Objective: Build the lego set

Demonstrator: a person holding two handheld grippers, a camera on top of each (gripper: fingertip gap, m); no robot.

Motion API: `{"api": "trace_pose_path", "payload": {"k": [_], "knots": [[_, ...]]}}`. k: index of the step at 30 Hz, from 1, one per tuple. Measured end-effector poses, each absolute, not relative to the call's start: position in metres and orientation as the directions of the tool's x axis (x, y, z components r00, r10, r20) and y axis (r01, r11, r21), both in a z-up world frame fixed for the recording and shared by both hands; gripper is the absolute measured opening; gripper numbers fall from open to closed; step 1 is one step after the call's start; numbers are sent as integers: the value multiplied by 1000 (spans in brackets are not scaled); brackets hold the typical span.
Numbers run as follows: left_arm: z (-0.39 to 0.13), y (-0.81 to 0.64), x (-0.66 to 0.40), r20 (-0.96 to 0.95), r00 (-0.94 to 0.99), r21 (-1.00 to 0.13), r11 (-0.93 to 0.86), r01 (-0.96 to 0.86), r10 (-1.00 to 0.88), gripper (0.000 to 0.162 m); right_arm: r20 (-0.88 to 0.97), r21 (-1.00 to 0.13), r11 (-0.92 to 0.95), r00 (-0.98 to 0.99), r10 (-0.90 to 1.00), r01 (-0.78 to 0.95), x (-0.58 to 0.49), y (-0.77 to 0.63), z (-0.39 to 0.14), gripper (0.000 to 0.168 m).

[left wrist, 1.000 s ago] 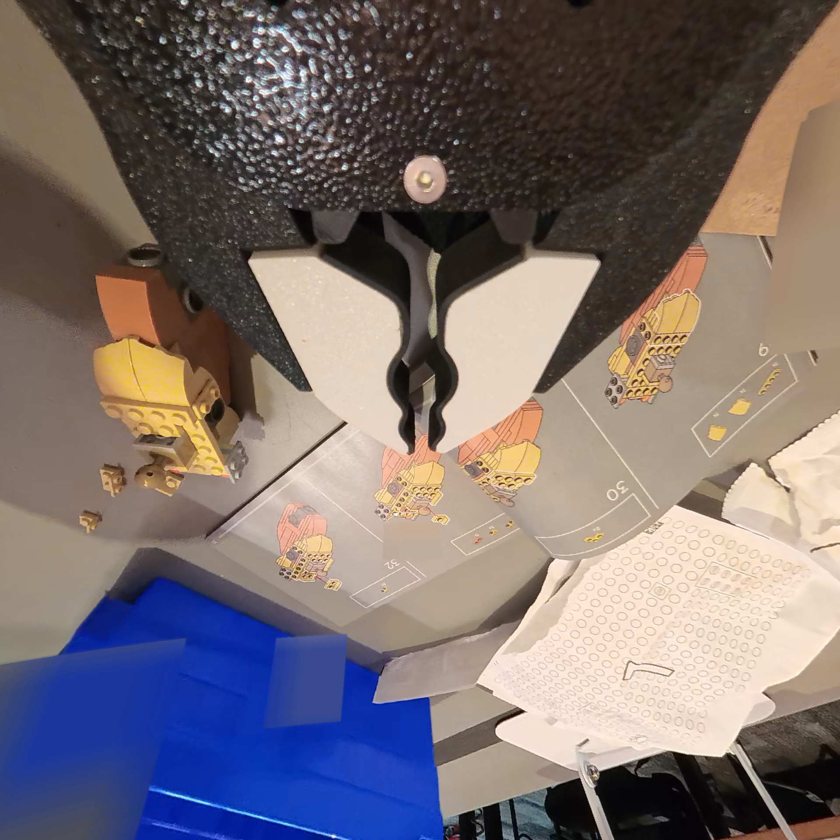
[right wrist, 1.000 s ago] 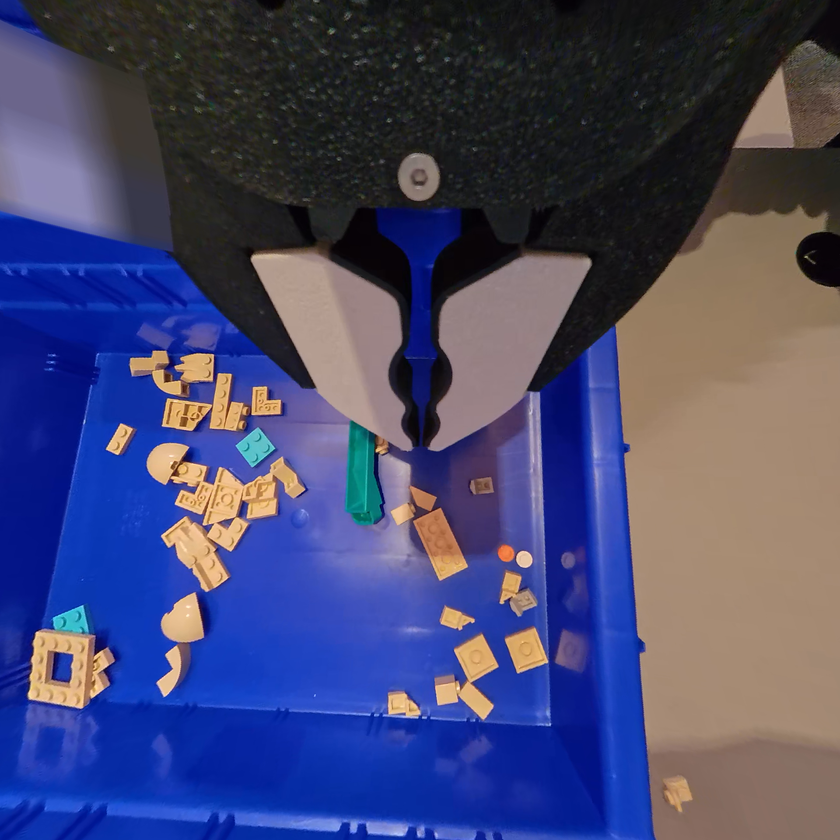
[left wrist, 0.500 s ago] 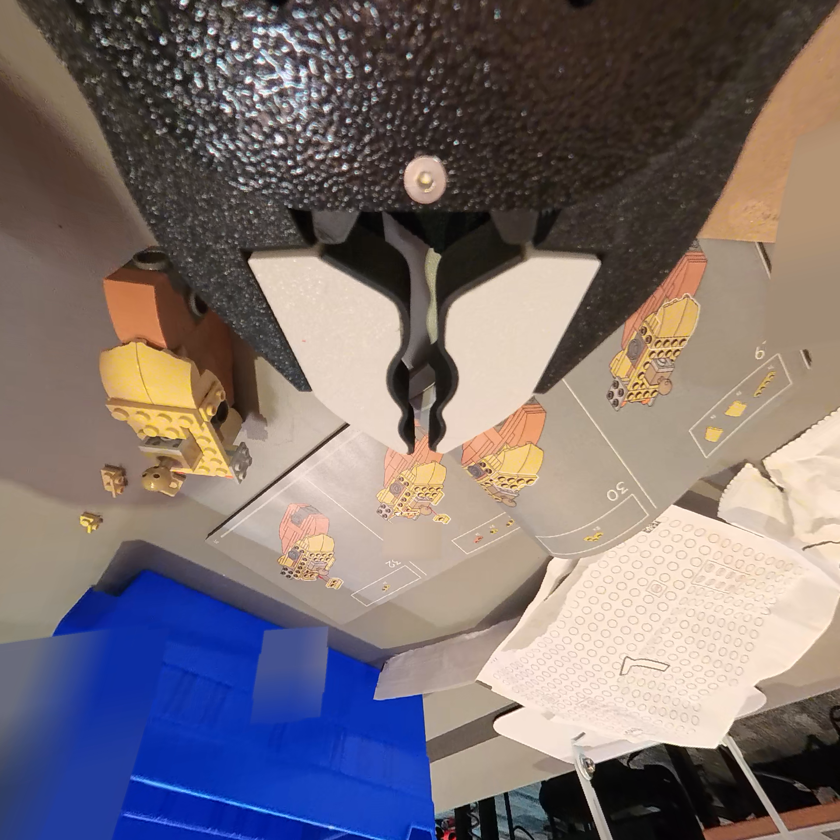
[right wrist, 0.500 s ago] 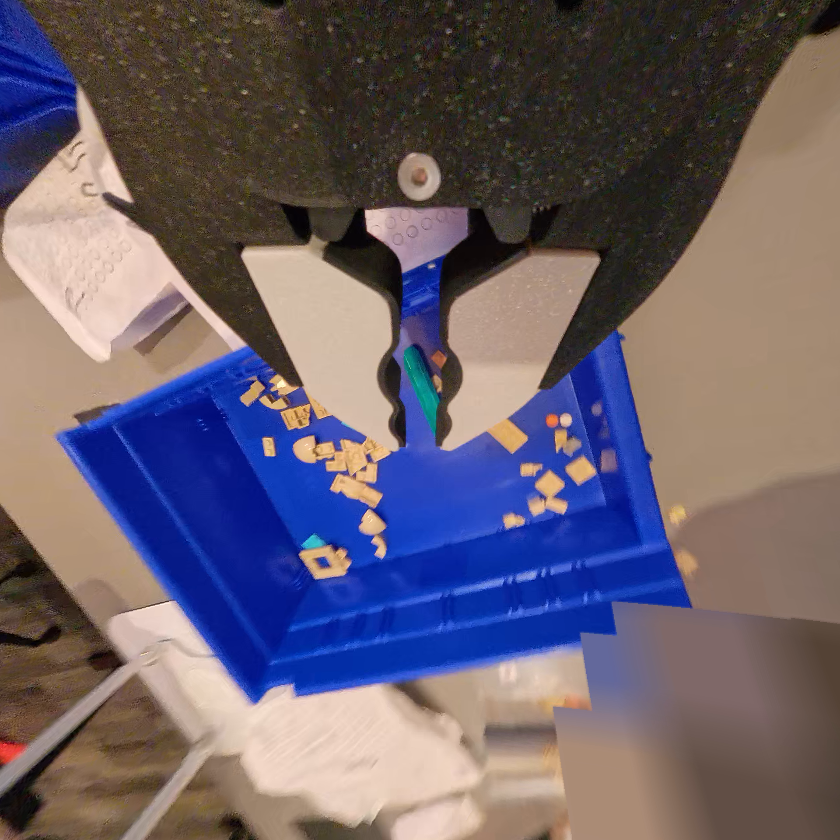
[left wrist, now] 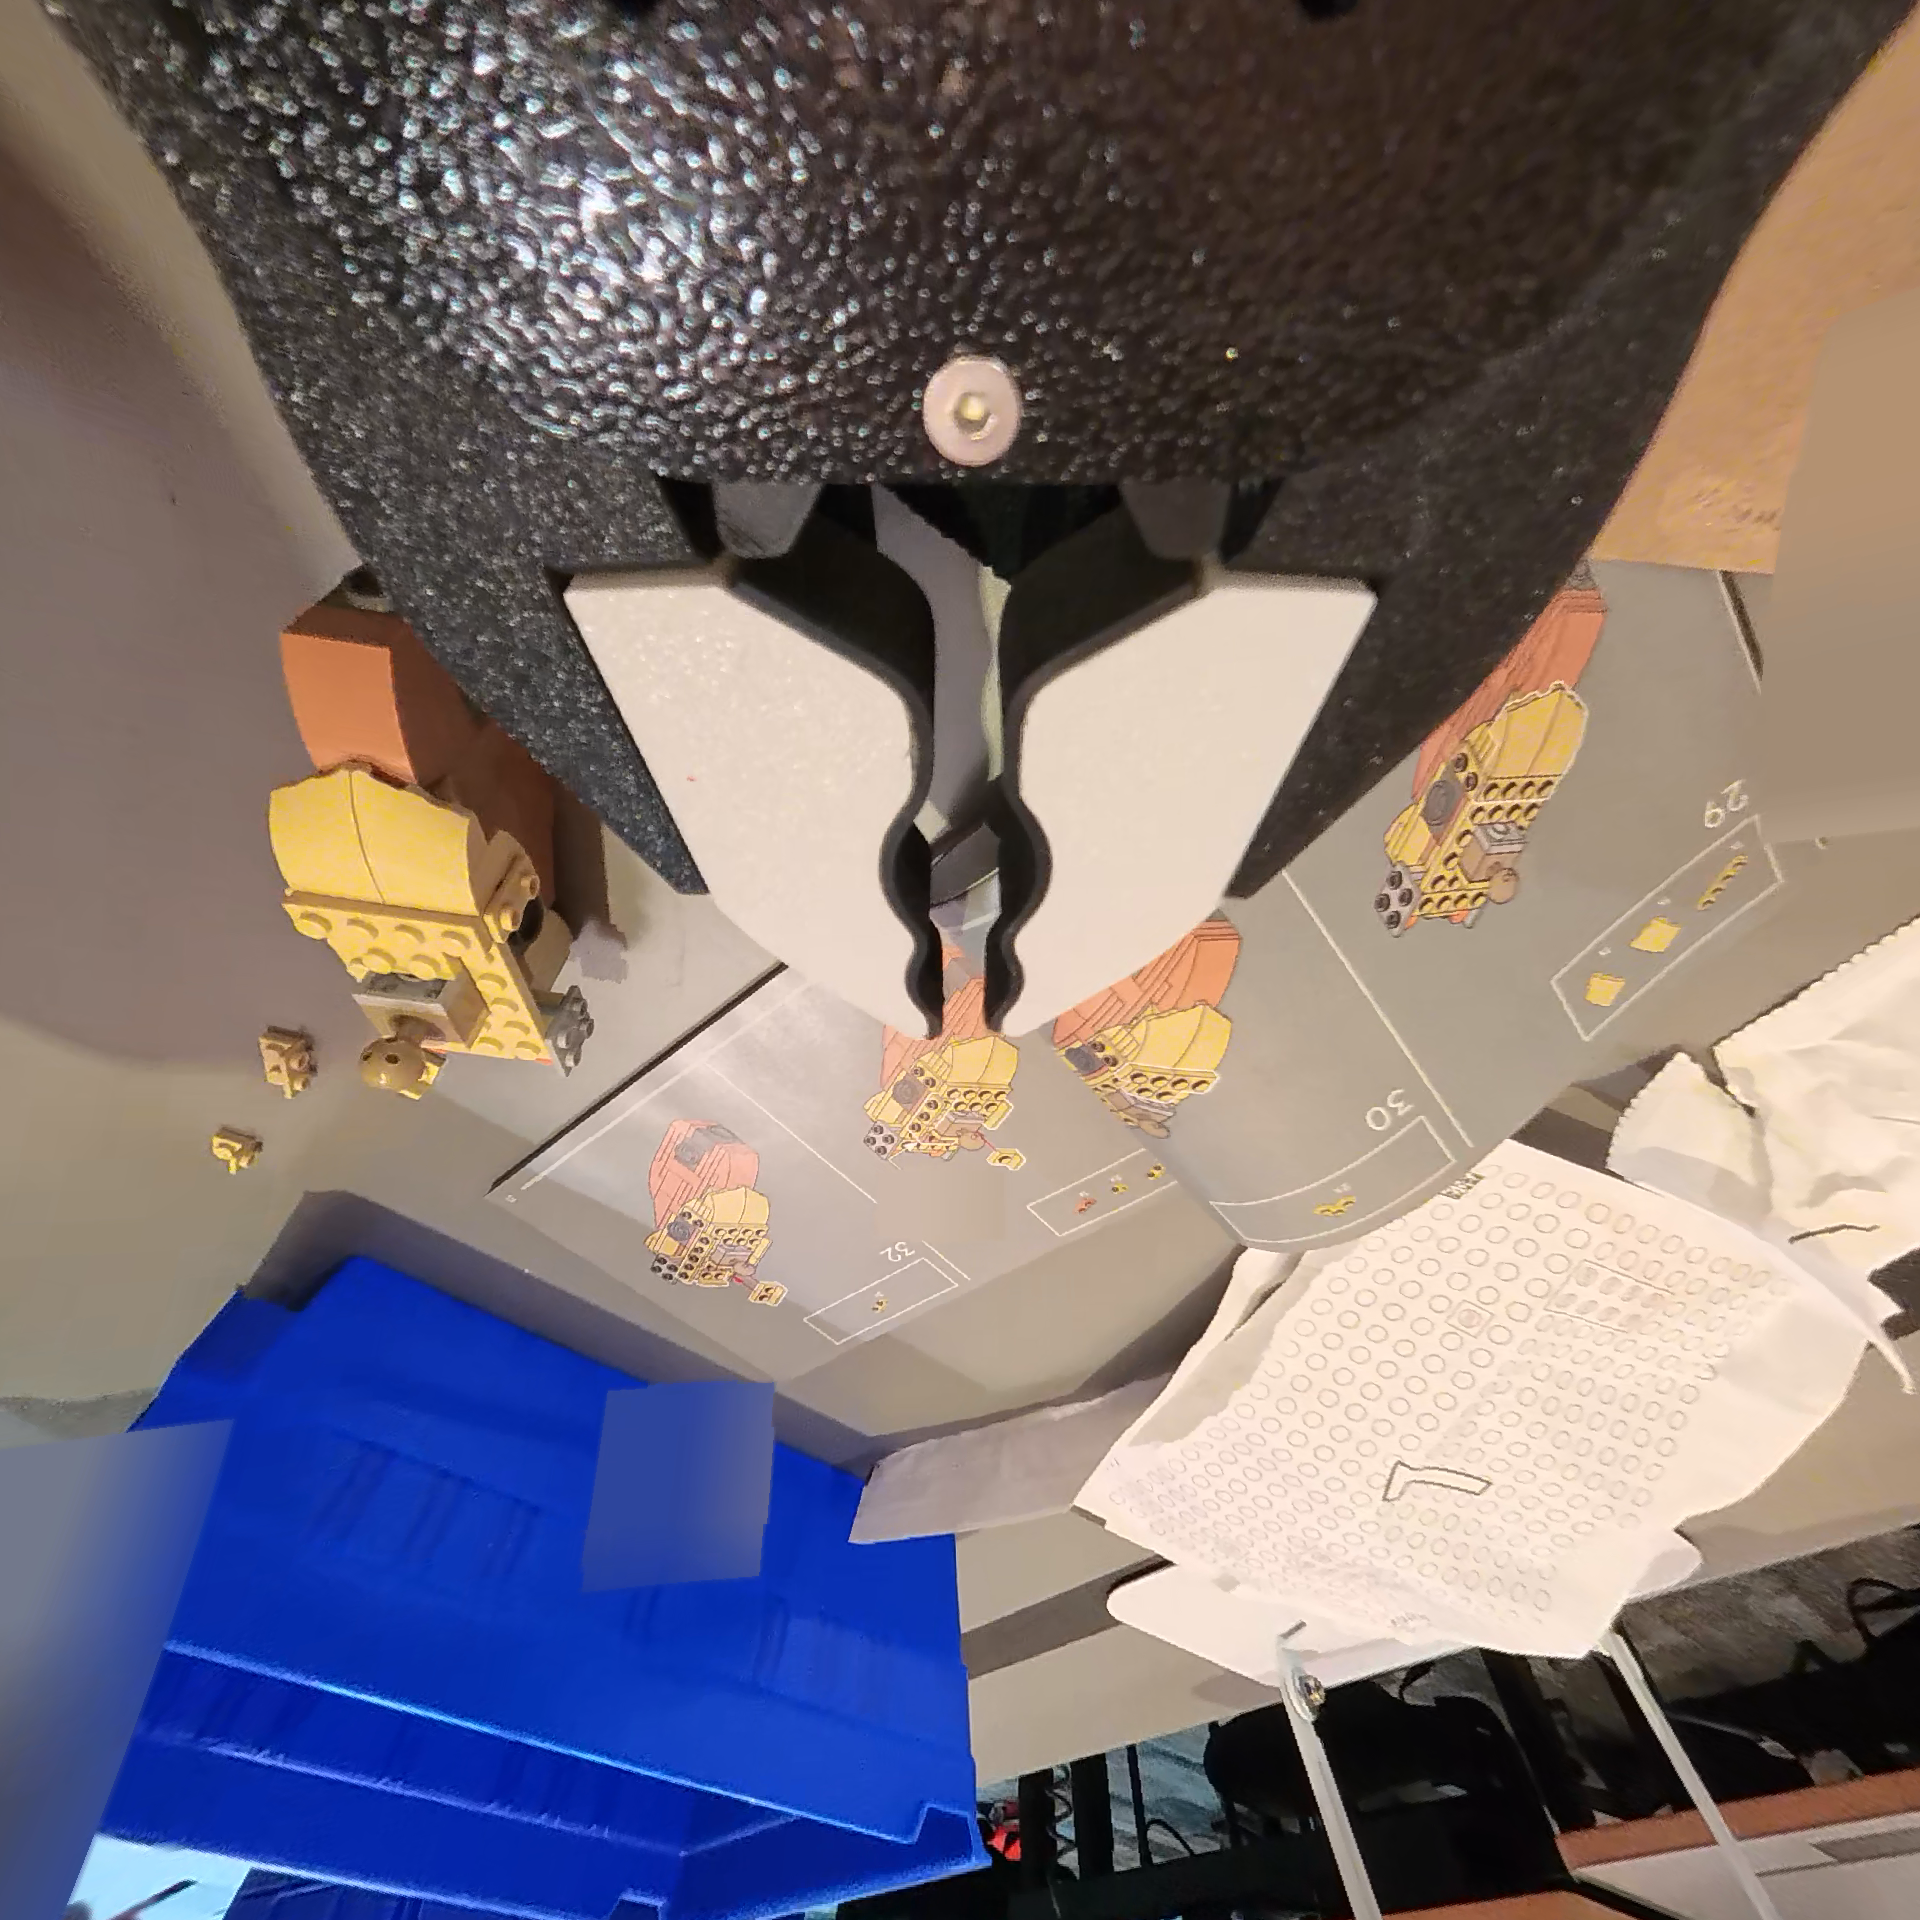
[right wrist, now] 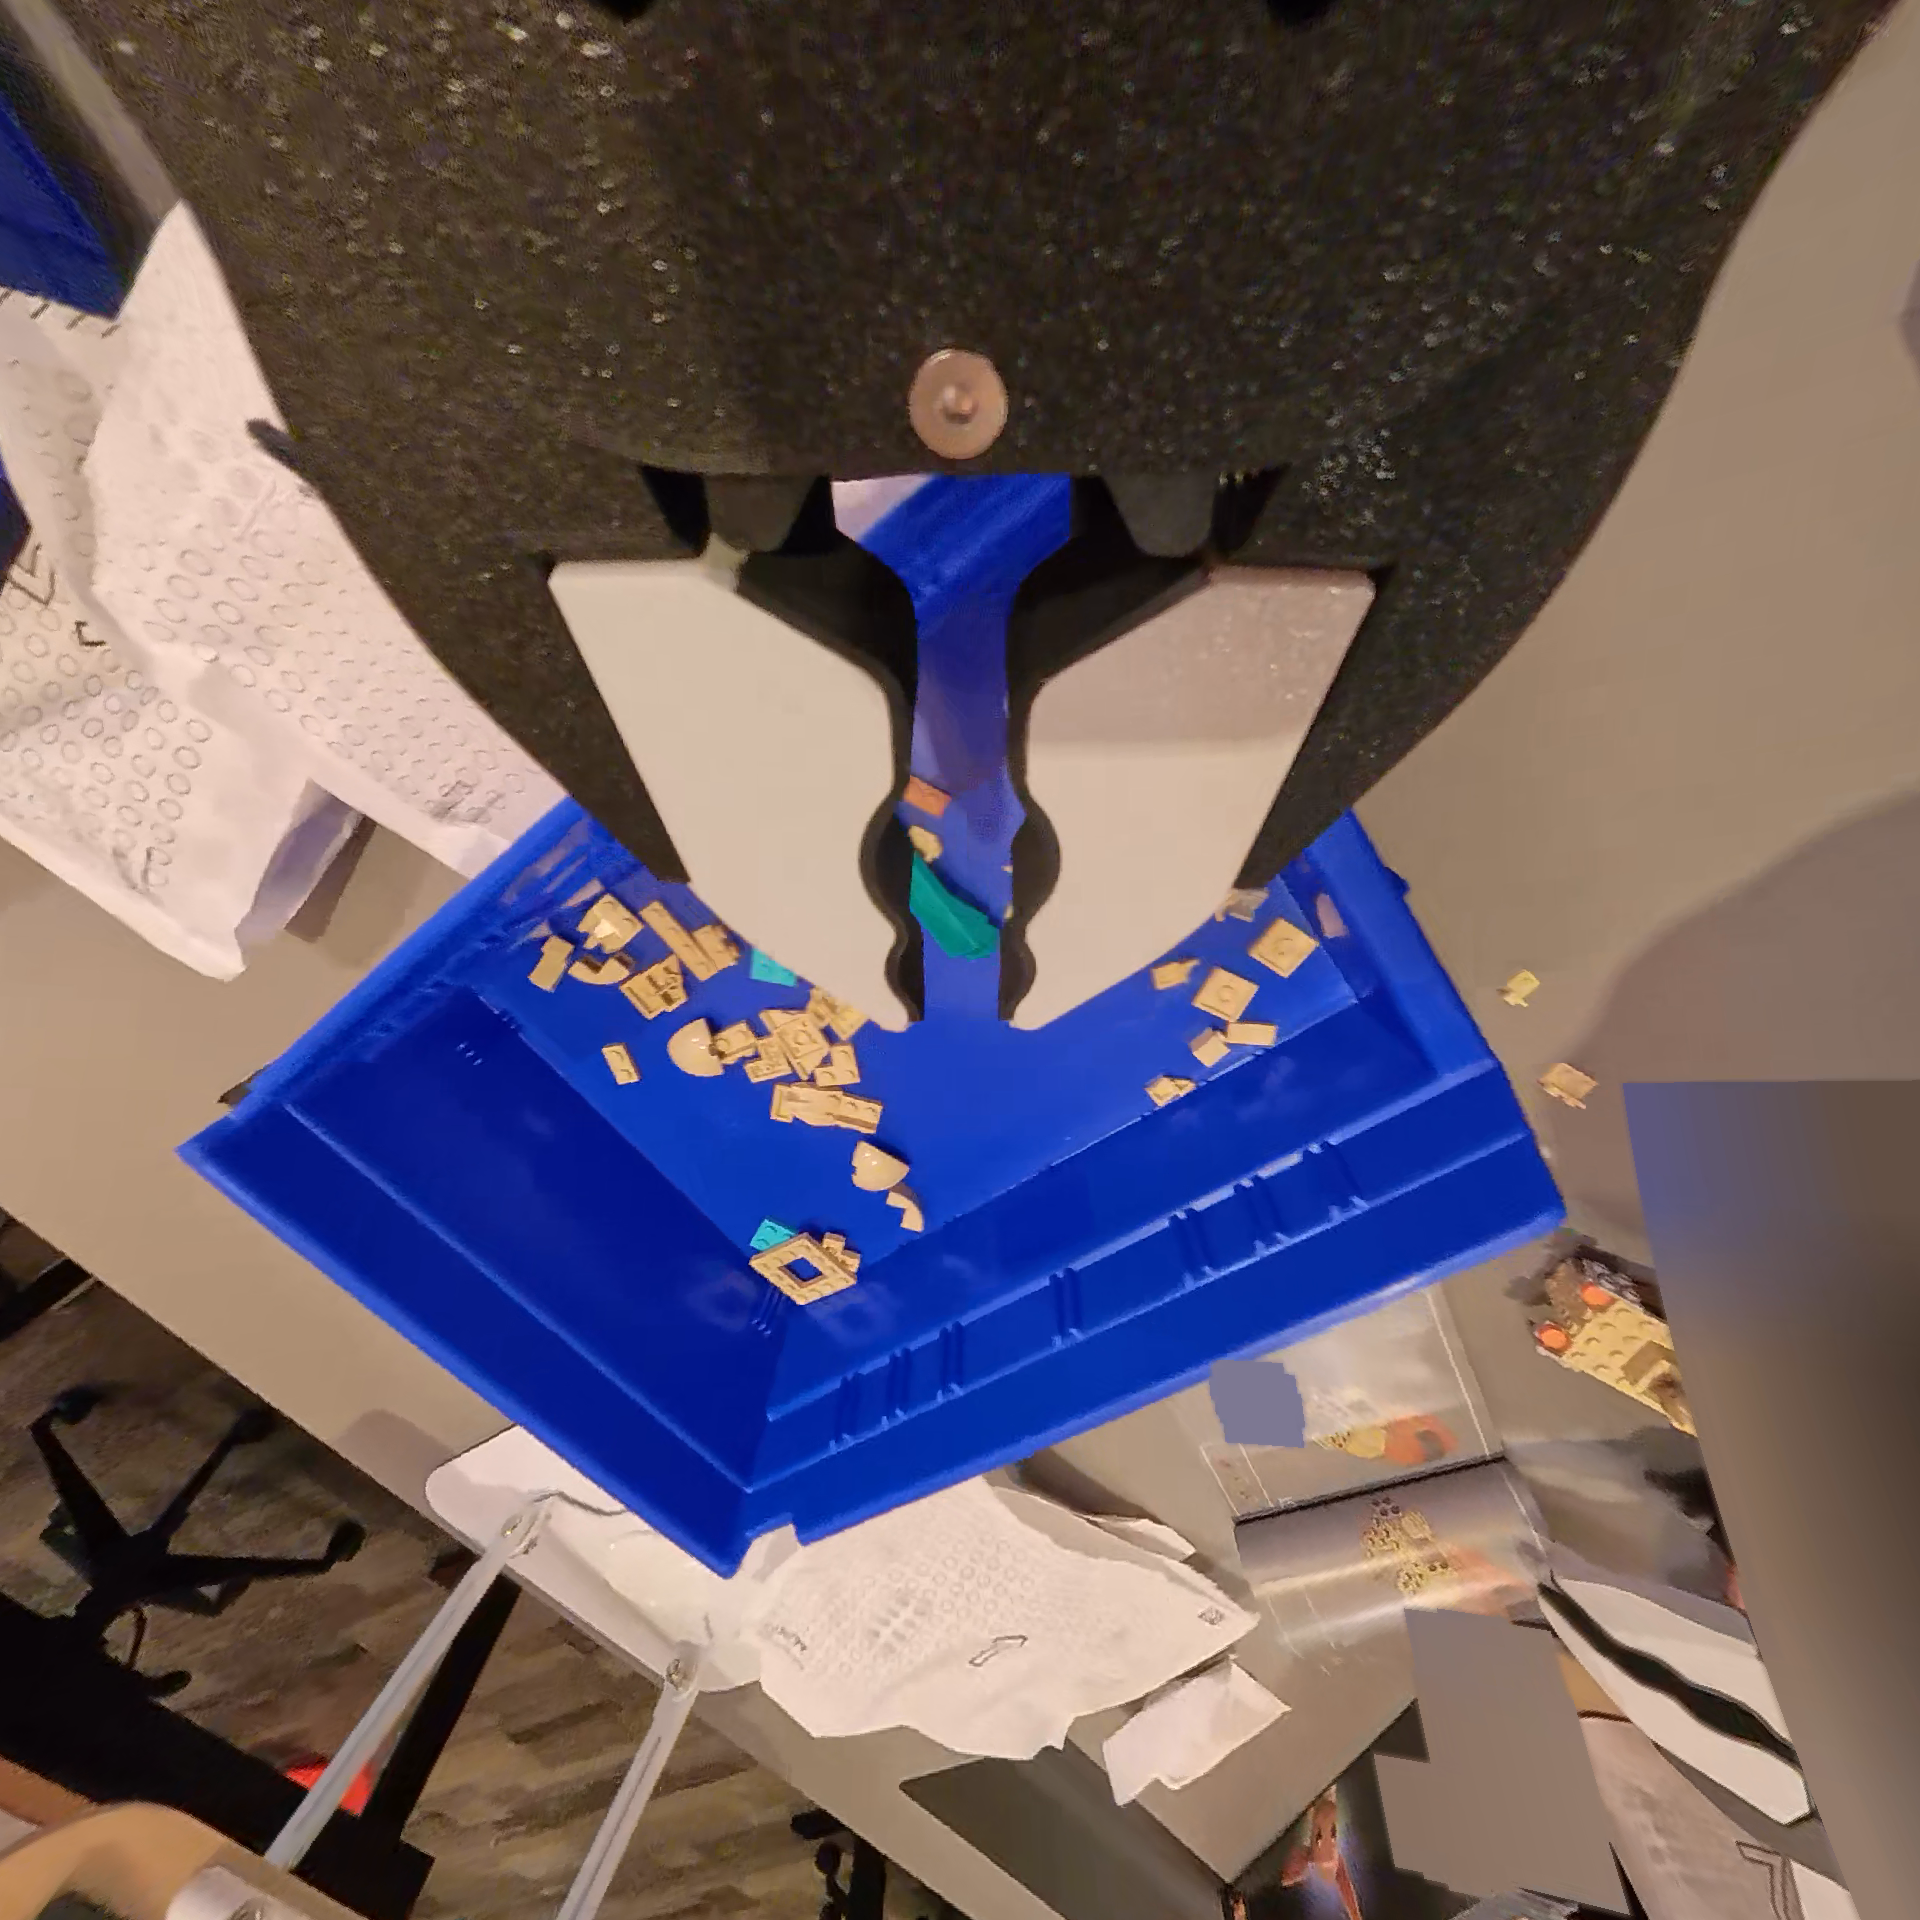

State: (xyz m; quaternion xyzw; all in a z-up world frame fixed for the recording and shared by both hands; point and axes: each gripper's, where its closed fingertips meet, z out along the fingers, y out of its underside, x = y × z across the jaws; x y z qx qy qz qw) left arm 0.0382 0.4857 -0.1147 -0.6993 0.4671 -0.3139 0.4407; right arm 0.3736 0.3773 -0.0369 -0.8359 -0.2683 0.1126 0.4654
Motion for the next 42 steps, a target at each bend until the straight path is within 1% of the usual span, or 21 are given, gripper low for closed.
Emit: {"api": "trace_pose_path", "payload": {"k": [6,9,12,14,20,32,42], "knots": [[-107,485,38,25,372,-923,-164,-347,-928,7,33,-845,-431,835,549,316,331,370,-44,13],[-107,485,38,22,373,-924,-161,-346,-927,7,27,-843,-449,858,512,295,321,374,-51,14],[-107,485,37,24,376,-925,-163,-343,-926,7,53,-851,-426,859,510,306,314,374,-52,14],[-107,485,37,24,377,-926,-163,-341,-926,7,35,-866,-414,861,508,280,311,374,-51,14],[-109,486,38,18,379,-923,-161,-348,-925,7,27,-889,-384,867,498,249,306,377,-55,14],[-107,489,39,3,384,-935,-139,-327,-923,7,89,-847,-415,858,505,333,305,379,-83,15],[-103,493,38,-23,399,-944,-111,-311,-917,7,44,-853,-455,903,427,257,324,376,-89,15]]}}
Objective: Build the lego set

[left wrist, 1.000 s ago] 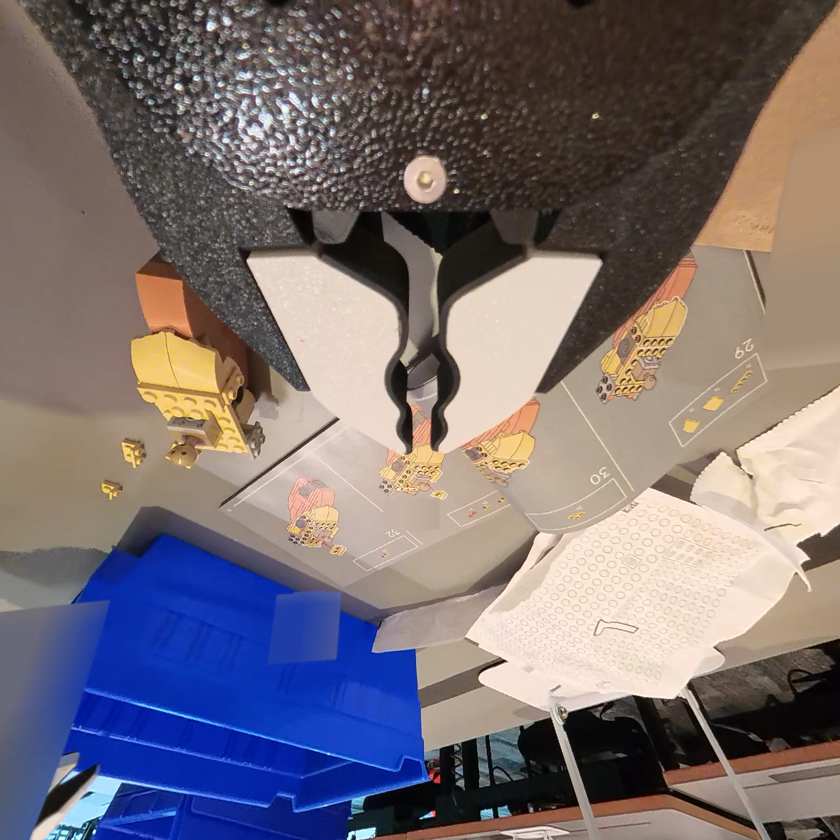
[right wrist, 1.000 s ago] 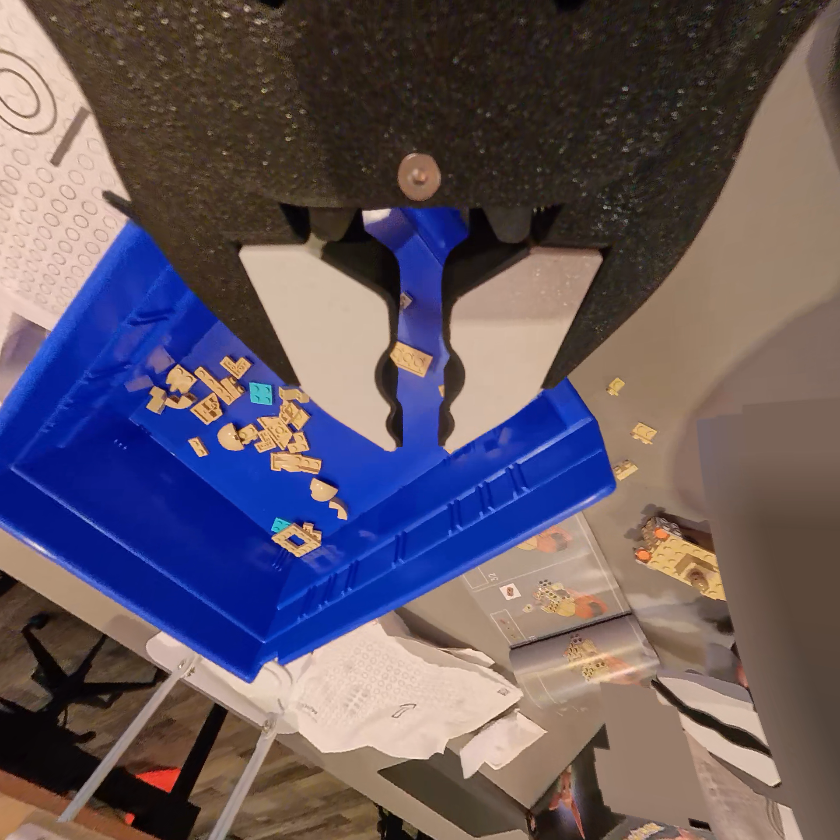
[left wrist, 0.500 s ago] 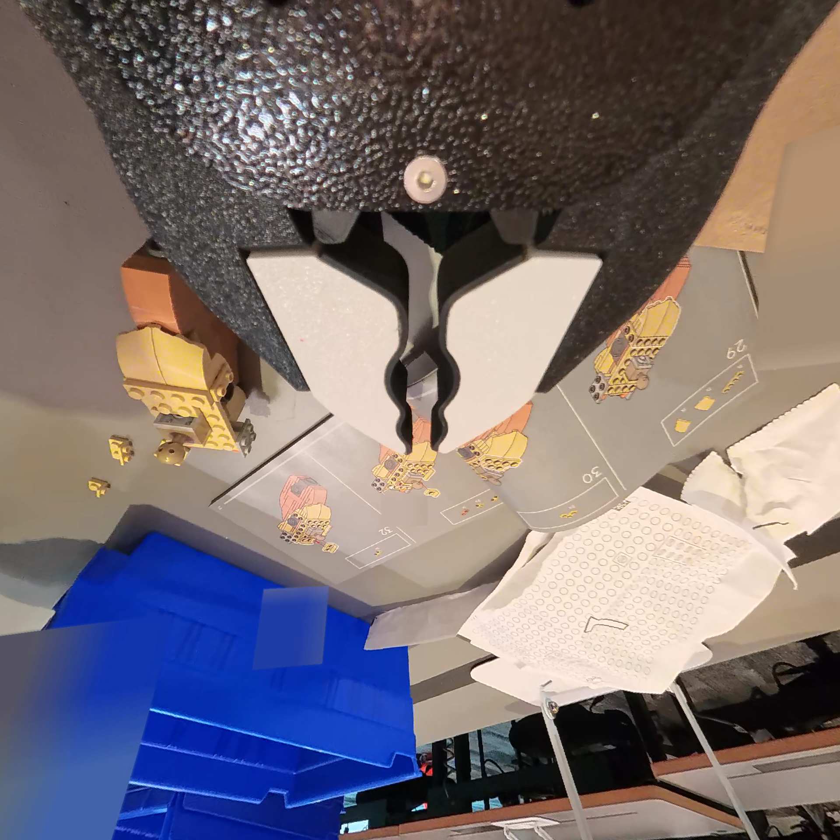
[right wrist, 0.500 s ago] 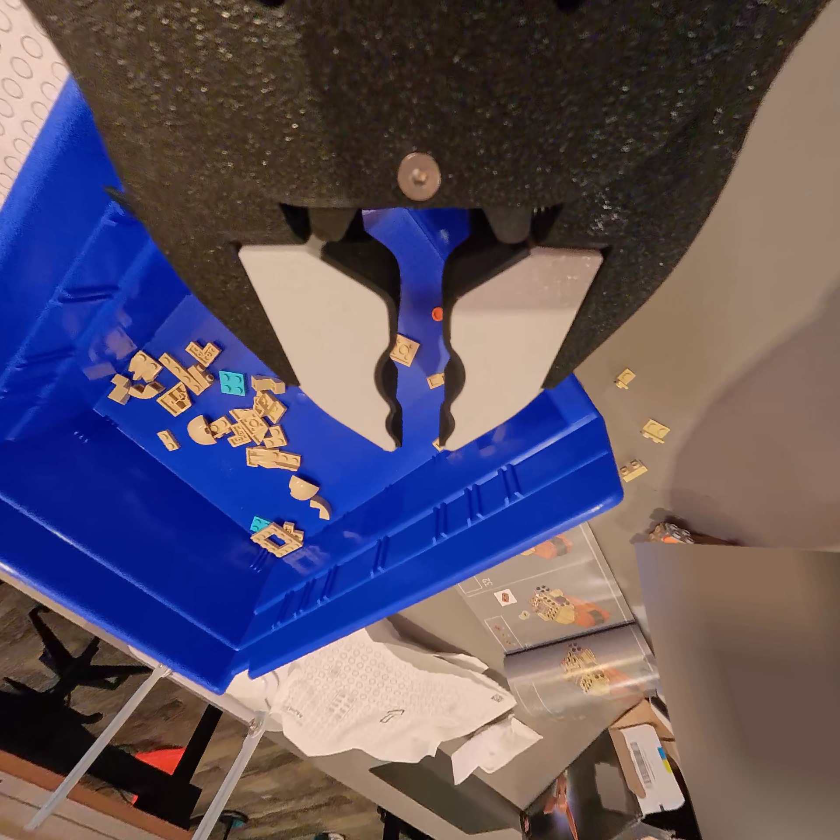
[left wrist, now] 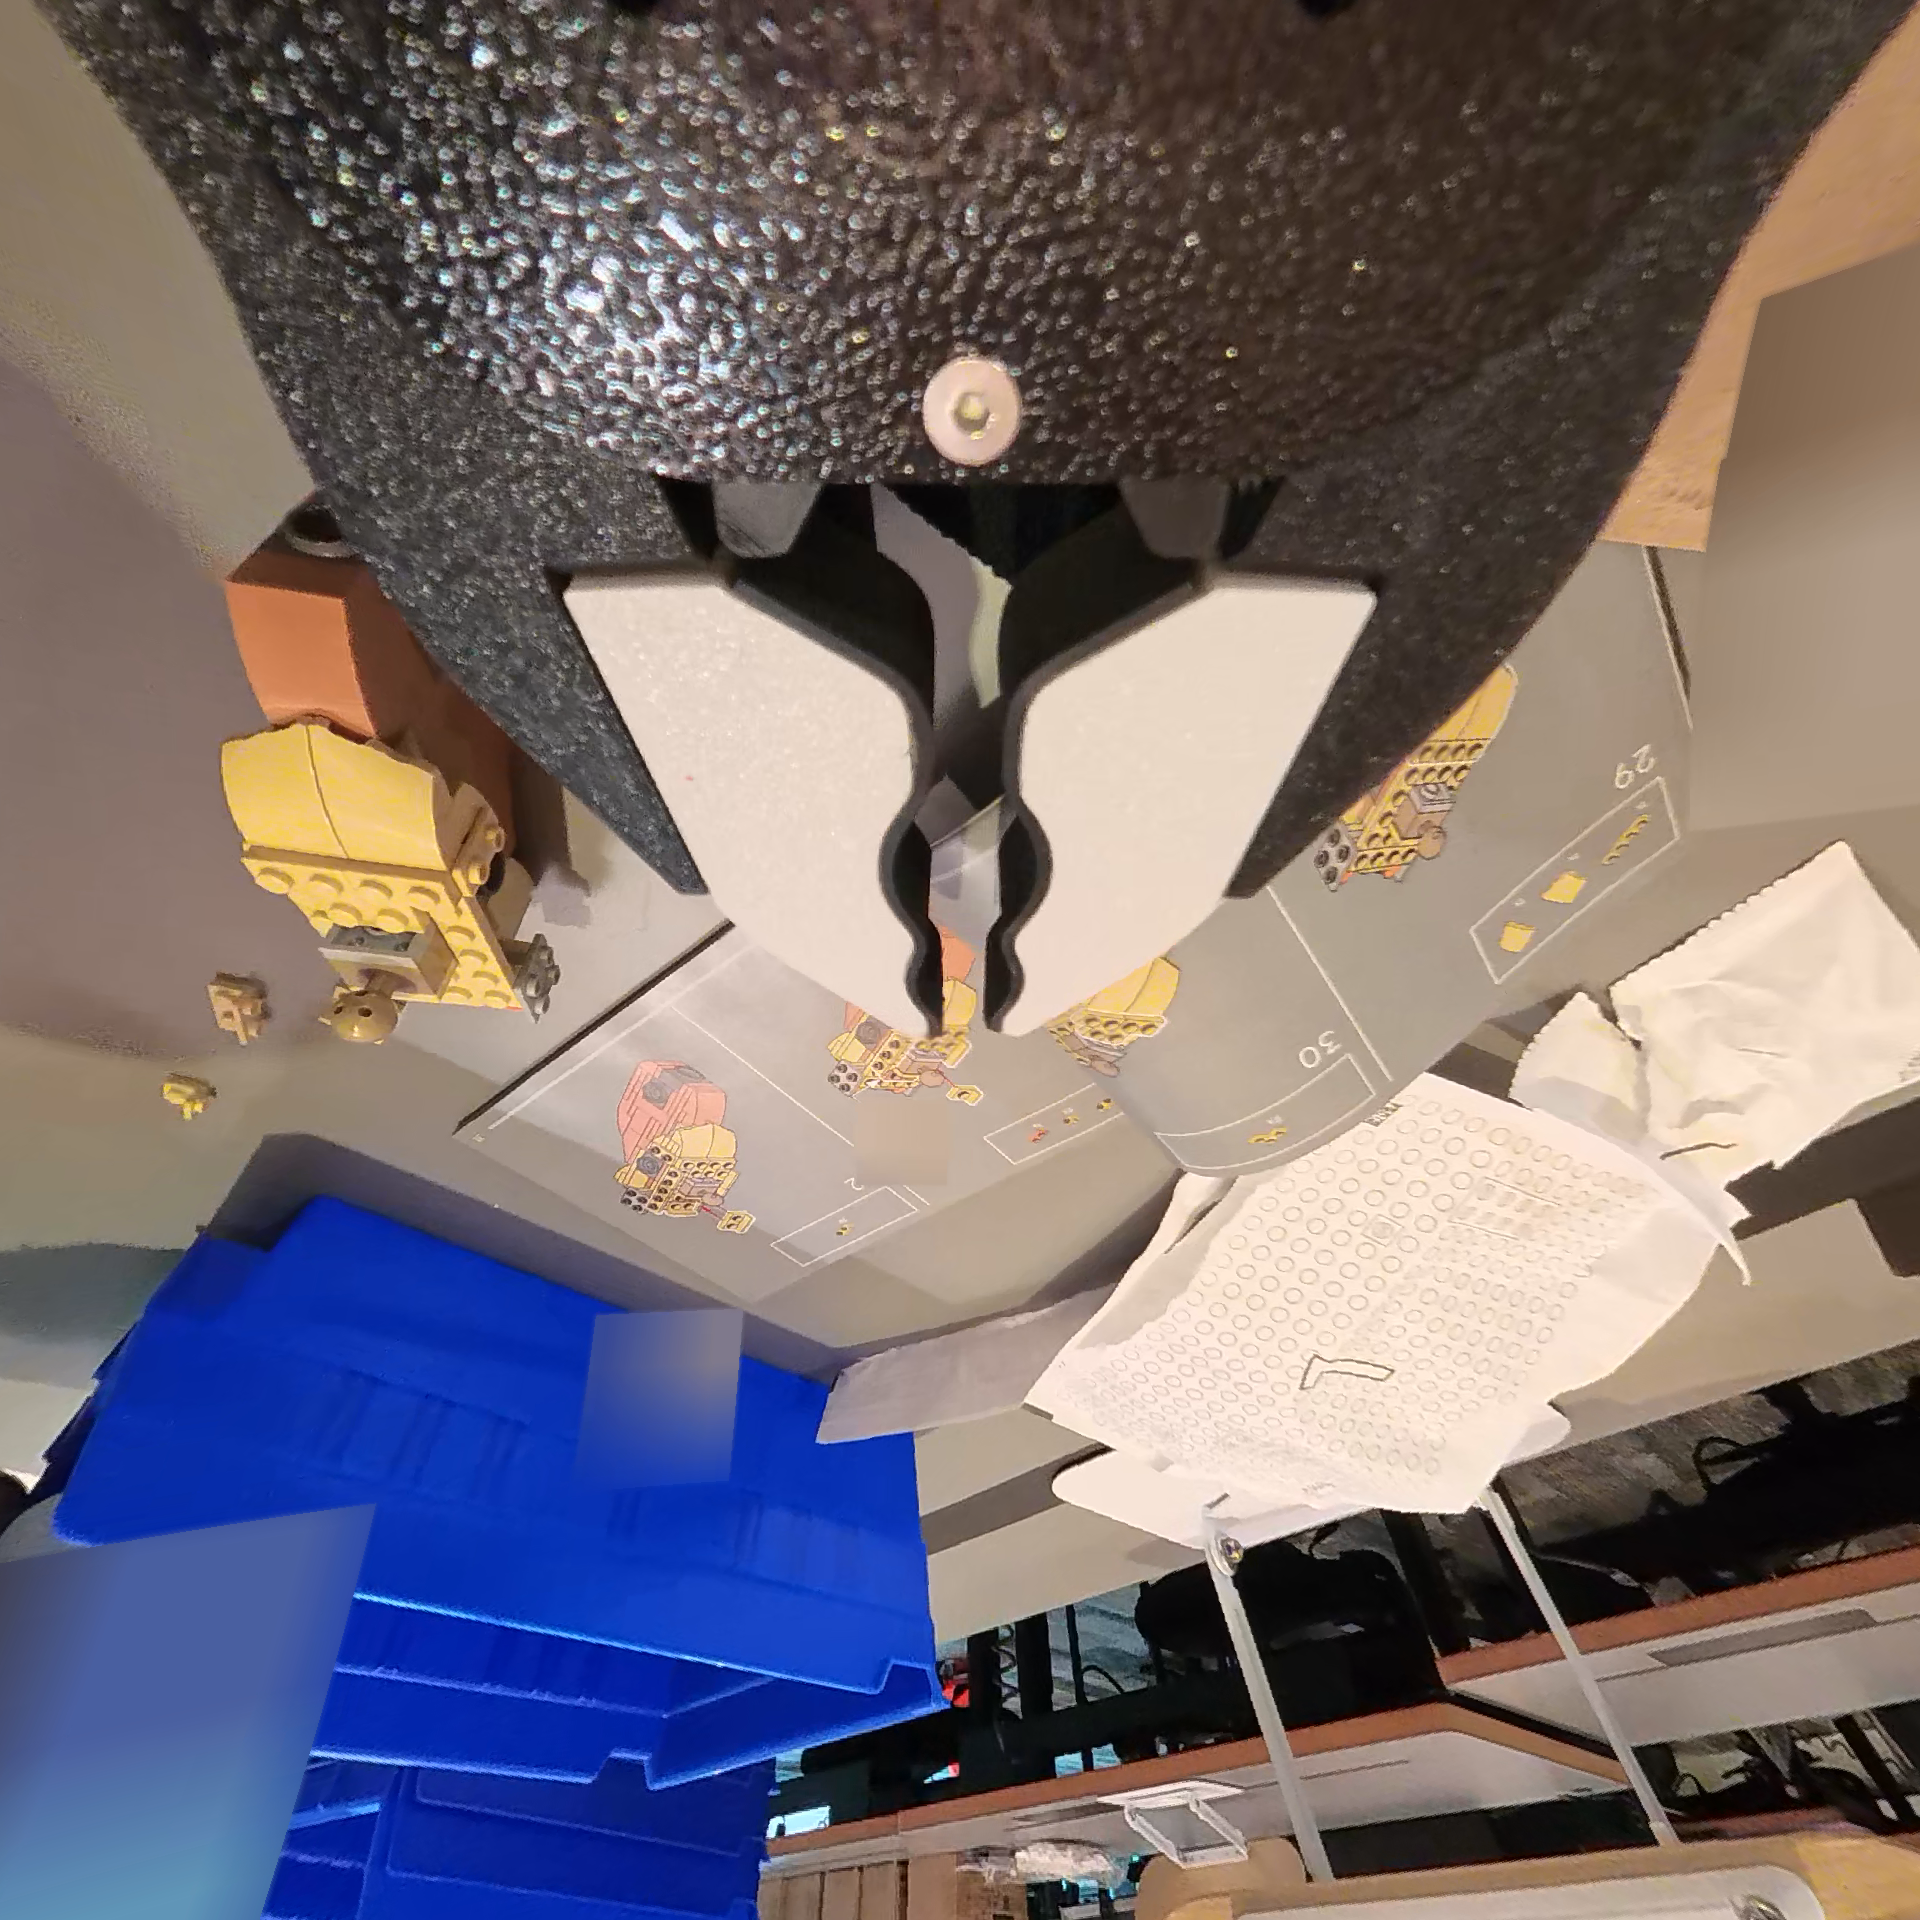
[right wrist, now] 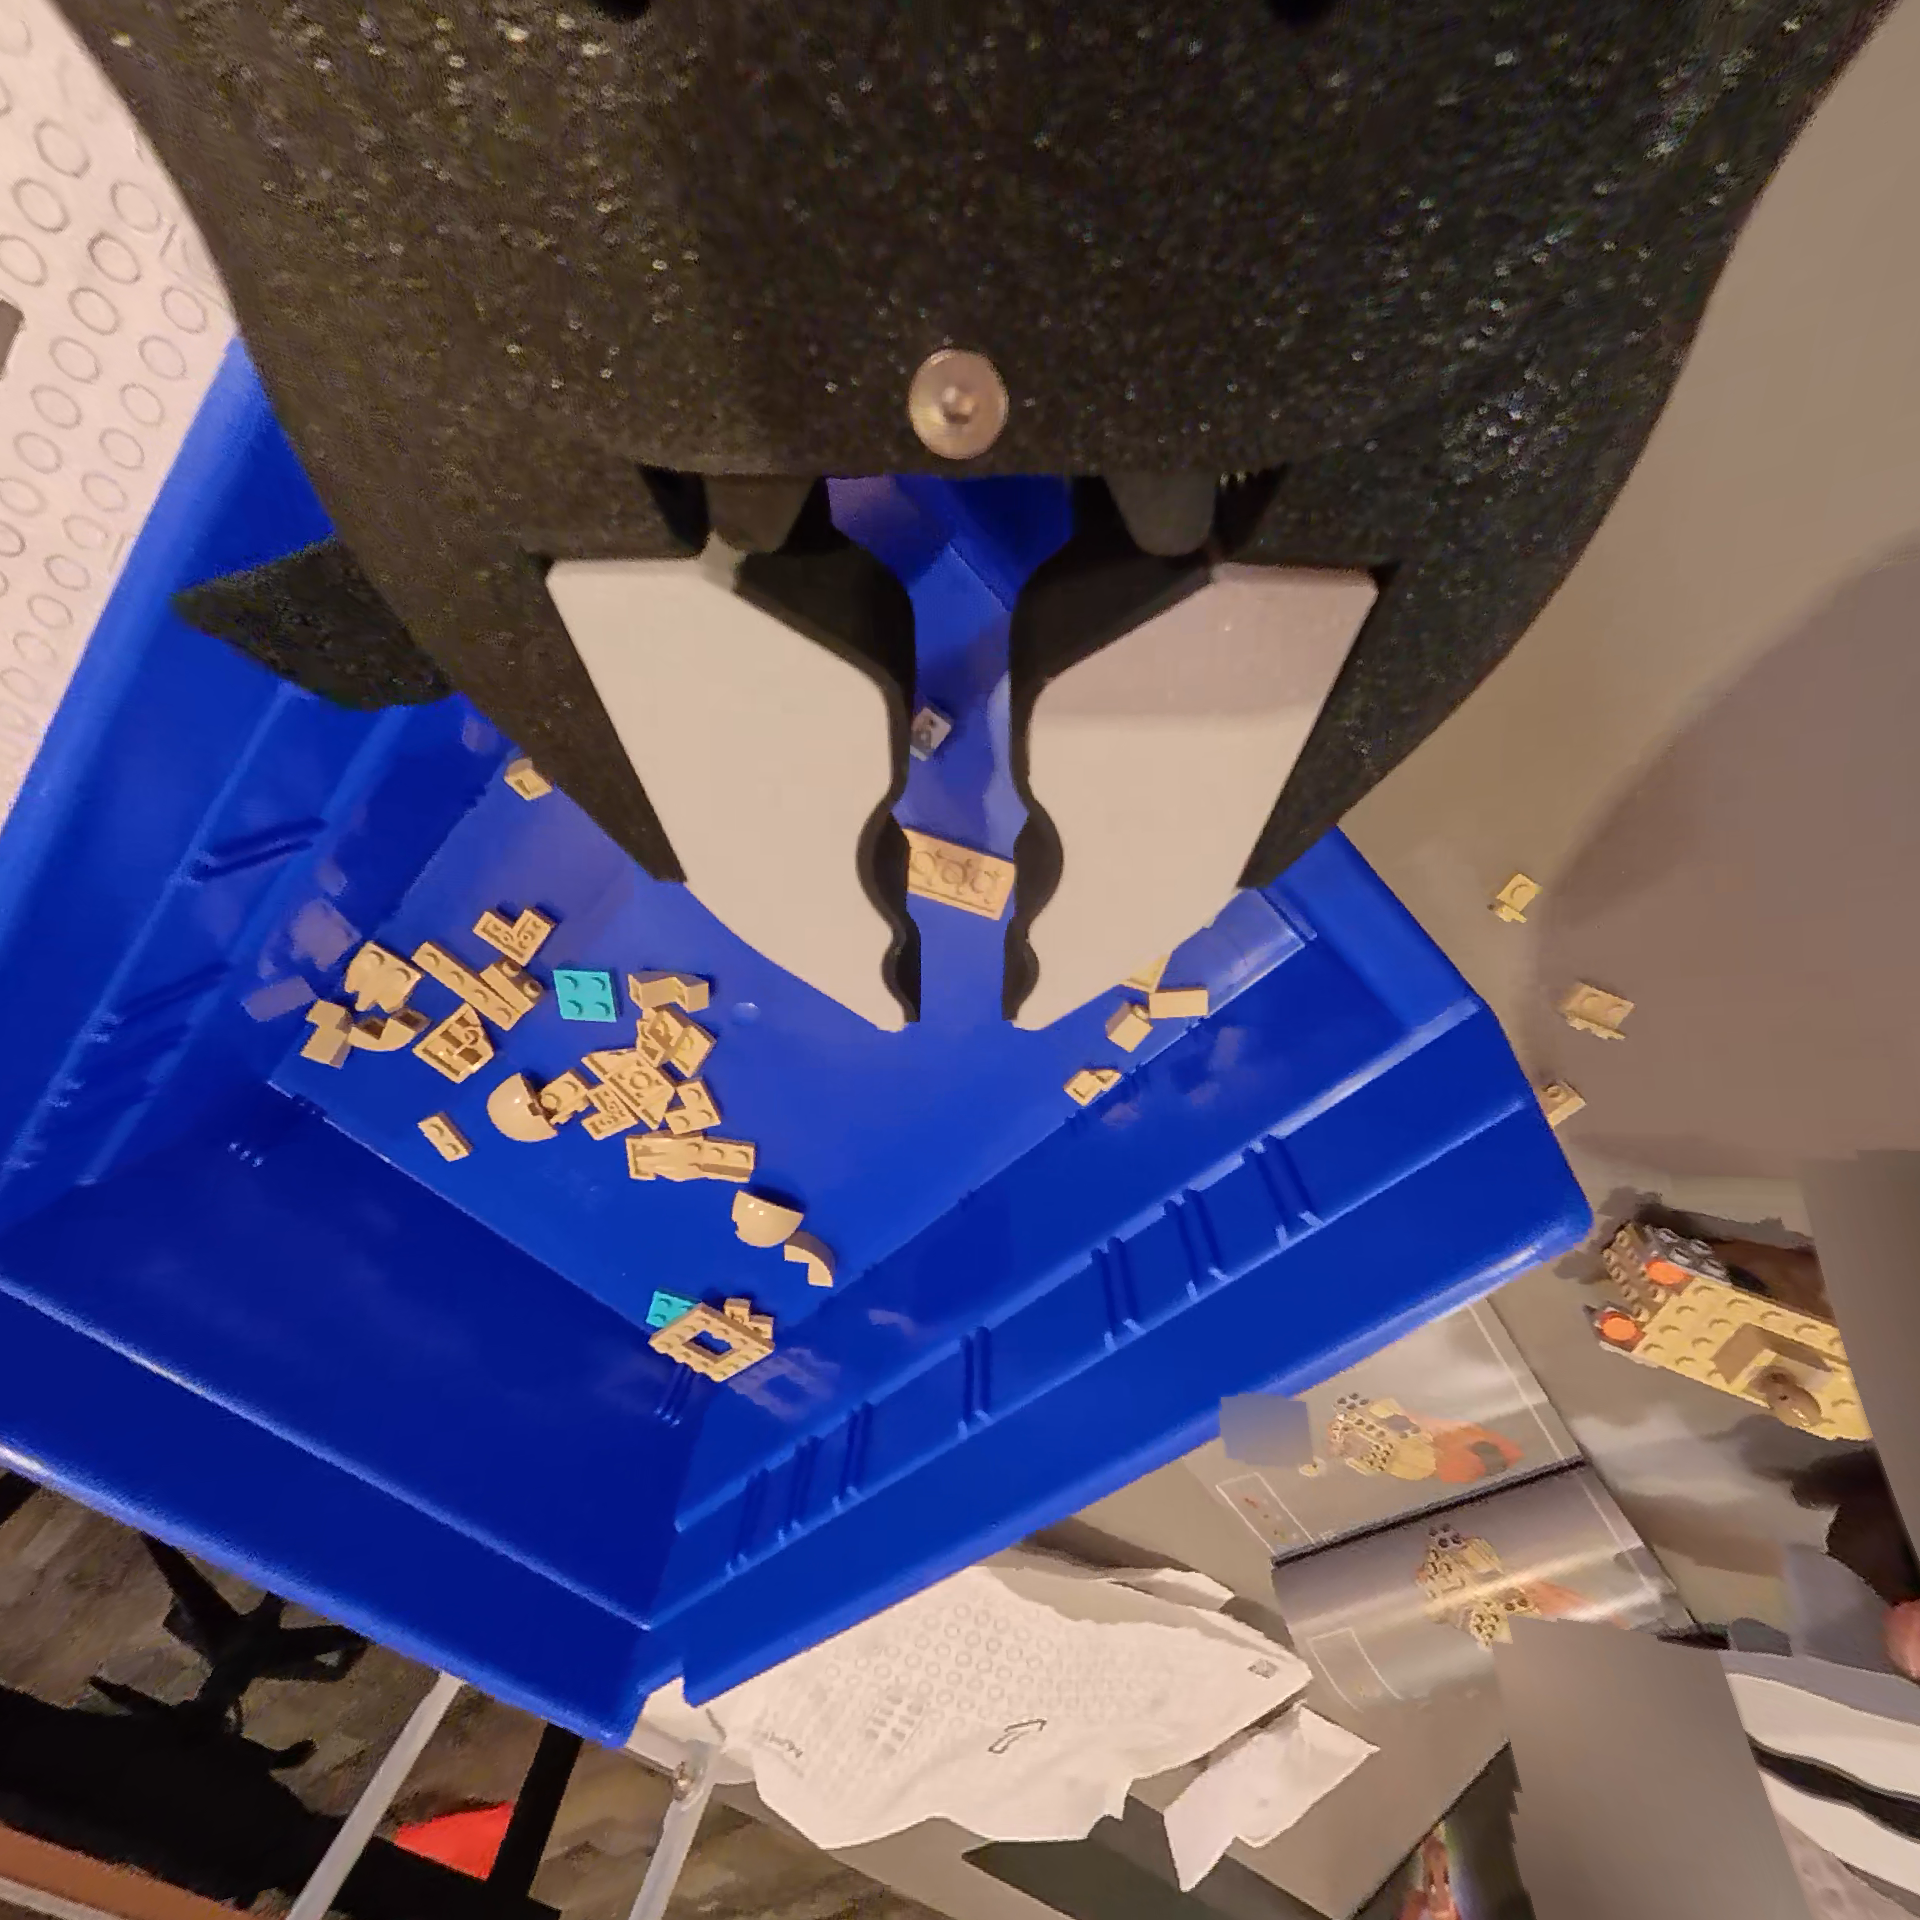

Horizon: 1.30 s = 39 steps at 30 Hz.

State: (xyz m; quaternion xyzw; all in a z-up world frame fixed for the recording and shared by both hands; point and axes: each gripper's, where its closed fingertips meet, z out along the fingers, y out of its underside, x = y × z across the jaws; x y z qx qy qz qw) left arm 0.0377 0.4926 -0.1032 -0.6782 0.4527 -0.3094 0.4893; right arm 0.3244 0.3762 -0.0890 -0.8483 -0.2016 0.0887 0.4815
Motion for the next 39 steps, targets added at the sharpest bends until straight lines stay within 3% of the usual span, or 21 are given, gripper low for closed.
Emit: {"api": "trace_pose_path", "payload": {"k": [25,39], "knots": [[-104,500,40,-49,416,-943,-95,-320,-908,7,72,-878,-404,906,417,256,330,360,-97,15],[-105,500,40,-52,414,-940,-95,-327,-909,7,-11,-876,-440,905,425,196,328,359,-101,17]]}}
